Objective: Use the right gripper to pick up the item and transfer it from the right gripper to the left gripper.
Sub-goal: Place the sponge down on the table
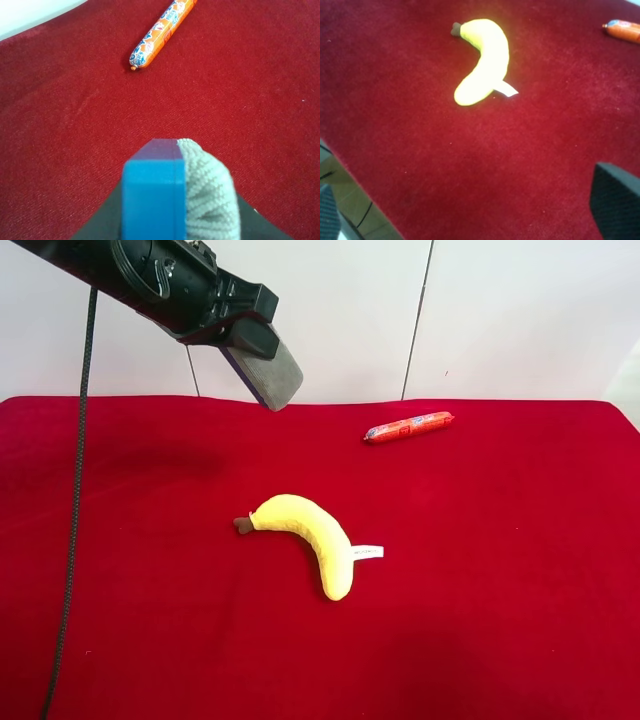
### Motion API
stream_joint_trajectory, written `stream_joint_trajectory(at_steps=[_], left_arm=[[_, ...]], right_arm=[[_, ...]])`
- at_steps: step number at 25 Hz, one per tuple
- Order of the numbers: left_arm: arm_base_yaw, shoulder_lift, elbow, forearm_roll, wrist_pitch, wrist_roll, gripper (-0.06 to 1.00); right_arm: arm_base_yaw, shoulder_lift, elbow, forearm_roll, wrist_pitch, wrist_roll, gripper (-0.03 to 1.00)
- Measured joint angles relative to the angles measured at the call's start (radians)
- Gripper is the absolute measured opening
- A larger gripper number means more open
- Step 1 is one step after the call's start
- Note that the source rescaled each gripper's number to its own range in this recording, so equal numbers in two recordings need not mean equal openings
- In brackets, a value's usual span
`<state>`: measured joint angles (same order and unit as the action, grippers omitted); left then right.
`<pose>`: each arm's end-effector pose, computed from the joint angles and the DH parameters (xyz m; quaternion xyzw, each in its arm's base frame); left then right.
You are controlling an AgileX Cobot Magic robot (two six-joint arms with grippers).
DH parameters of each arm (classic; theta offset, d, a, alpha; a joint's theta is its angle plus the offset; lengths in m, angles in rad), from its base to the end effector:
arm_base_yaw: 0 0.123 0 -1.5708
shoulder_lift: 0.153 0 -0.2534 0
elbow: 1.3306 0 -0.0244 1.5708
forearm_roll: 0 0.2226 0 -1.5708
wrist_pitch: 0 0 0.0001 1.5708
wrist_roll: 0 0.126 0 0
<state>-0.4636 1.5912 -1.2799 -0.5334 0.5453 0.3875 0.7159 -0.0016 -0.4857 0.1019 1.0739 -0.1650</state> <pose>0.3059 -0.1901 0.2681 0.2263 0.8727 -0.2279 0.3679 0.0178 0.0304 0.2427 -0.3679 0.7760 0.1876 0.4767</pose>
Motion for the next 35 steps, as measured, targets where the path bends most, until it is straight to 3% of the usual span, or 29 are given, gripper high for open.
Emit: stream_joint_trajectory(at_steps=[4,7,15,20,35], left_arm=[[0.0,0.0,0.0,0.0,-0.004,0.0,0.0],[0.0,0.0,0.0,0.0,-0.008,0.0,0.0],[0.0,0.0,0.0,0.0,-0.01,0.0,0.0],[0.0,0.0,0.0,0.0,-0.01,0.0,0.0],[0.0,0.0,0.0,0.0,-0.01,0.0,0.0]], right_arm=[[-0.002,0.0,0.001,-0.001,-0.002,0.003,0.99],[-0.065,0.0,0.001,-0.02,-0.003,0.026,1.0],[-0.487,0.0,0.001,-0.05,-0.003,0.073,1.0],[-0.689,0.0,0.001,0.016,-0.003,0.084,1.0],[-0.719,0.0,0.005,-0.003,-0.007,0.12,1.0]])
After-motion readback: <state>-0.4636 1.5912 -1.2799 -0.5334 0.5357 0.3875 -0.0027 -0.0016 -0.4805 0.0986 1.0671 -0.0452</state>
